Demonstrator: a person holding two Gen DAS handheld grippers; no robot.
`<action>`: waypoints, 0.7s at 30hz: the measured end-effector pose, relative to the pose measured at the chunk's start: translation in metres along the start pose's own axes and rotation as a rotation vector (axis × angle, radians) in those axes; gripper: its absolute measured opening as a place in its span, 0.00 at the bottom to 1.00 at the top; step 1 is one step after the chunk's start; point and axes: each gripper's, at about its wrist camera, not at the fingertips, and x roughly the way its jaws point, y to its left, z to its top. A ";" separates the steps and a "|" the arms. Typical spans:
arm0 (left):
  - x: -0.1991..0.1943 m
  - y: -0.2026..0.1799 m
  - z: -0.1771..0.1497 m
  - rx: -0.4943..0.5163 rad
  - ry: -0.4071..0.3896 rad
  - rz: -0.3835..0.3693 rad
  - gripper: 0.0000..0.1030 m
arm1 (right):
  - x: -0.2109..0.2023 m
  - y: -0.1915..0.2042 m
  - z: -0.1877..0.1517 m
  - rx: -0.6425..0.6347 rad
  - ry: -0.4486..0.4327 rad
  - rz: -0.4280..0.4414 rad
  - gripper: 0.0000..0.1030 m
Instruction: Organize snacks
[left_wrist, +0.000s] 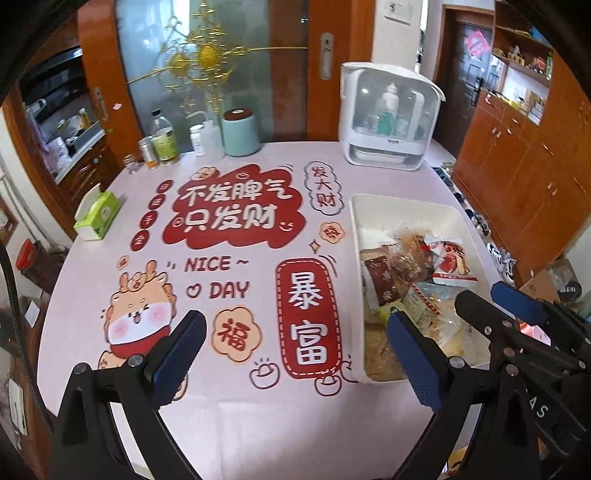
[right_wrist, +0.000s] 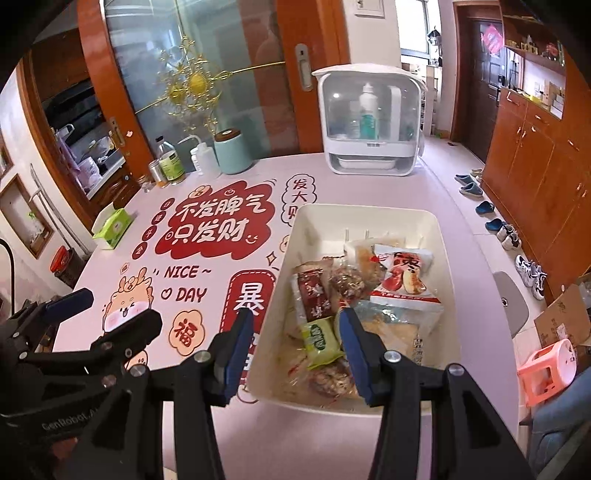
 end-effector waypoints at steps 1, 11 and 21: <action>-0.004 0.005 0.000 -0.014 -0.003 0.000 0.95 | -0.002 0.003 0.000 -0.004 0.000 0.002 0.48; -0.025 0.031 -0.005 -0.062 -0.027 0.071 0.95 | -0.019 0.030 0.000 -0.025 -0.021 0.004 0.55; -0.029 0.043 -0.006 -0.051 -0.009 0.092 0.95 | -0.022 0.046 0.002 -0.021 -0.020 0.011 0.56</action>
